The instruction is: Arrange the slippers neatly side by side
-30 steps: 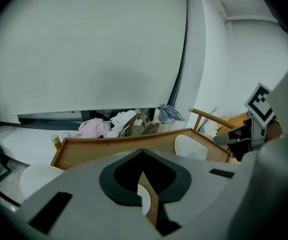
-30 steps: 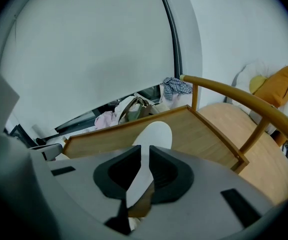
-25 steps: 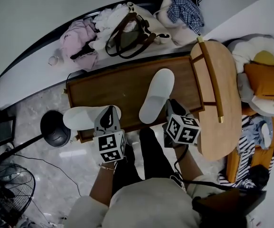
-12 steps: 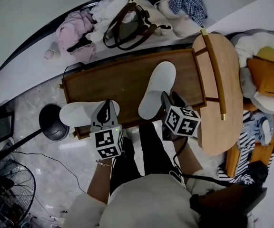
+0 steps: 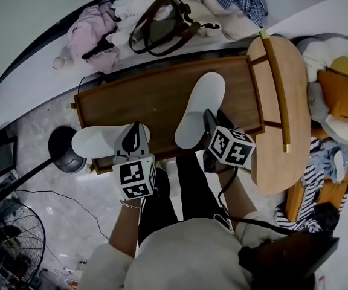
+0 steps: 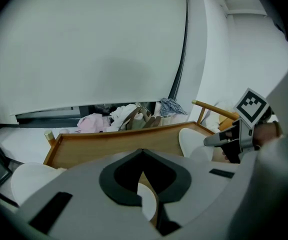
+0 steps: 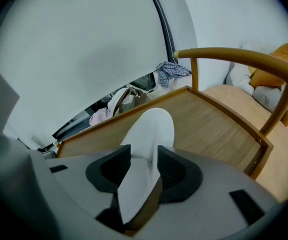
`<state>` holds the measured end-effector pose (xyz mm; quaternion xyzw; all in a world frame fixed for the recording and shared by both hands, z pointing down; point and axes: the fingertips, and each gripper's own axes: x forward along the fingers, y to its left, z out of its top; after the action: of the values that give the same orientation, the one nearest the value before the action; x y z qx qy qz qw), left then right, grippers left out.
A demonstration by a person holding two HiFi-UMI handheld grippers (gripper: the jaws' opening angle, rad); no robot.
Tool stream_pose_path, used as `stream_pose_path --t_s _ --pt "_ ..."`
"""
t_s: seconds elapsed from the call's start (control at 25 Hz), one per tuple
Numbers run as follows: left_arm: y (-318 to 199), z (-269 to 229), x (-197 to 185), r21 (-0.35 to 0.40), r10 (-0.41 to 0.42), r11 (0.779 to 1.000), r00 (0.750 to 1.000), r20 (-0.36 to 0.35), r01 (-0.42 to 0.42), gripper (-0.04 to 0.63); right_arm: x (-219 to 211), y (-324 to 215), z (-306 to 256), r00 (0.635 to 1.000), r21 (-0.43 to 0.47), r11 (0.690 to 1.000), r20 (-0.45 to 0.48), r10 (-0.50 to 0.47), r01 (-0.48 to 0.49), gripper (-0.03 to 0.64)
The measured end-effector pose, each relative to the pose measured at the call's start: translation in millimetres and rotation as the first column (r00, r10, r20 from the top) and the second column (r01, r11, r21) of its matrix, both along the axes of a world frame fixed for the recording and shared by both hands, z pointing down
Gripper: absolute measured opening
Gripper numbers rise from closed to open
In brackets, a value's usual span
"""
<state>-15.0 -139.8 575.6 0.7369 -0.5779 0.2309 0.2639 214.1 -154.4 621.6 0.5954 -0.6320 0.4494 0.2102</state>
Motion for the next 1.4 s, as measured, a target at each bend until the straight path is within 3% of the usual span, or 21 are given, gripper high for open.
stream_pose_path --t_s 0.32,0.76,1.4 --pt "6.5 5.3 -1.2 -0.019 -0.017 1.000 1.000 -0.001 0.016 0.008 -2.2 0.0 10.4 1.000 -0.032 0.999 0.010 0.006 -0.006 0.165" --pt "14.0 9.0 -7.3 -0.032 -0.044 0.999 0.999 -0.002 0.044 0.008 -1.9 -1.6 12.4 1.000 -0.033 0.999 0.021 -0.014 0.014 0.052" --pt "14.9 -6.4 -3.7 -0.012 -0.053 0.999 0.998 -0.015 0.053 0.008 -12.9 -9.4 -18.6 0.993 0.011 0.996 0.074 -0.089 0.089 0.041"
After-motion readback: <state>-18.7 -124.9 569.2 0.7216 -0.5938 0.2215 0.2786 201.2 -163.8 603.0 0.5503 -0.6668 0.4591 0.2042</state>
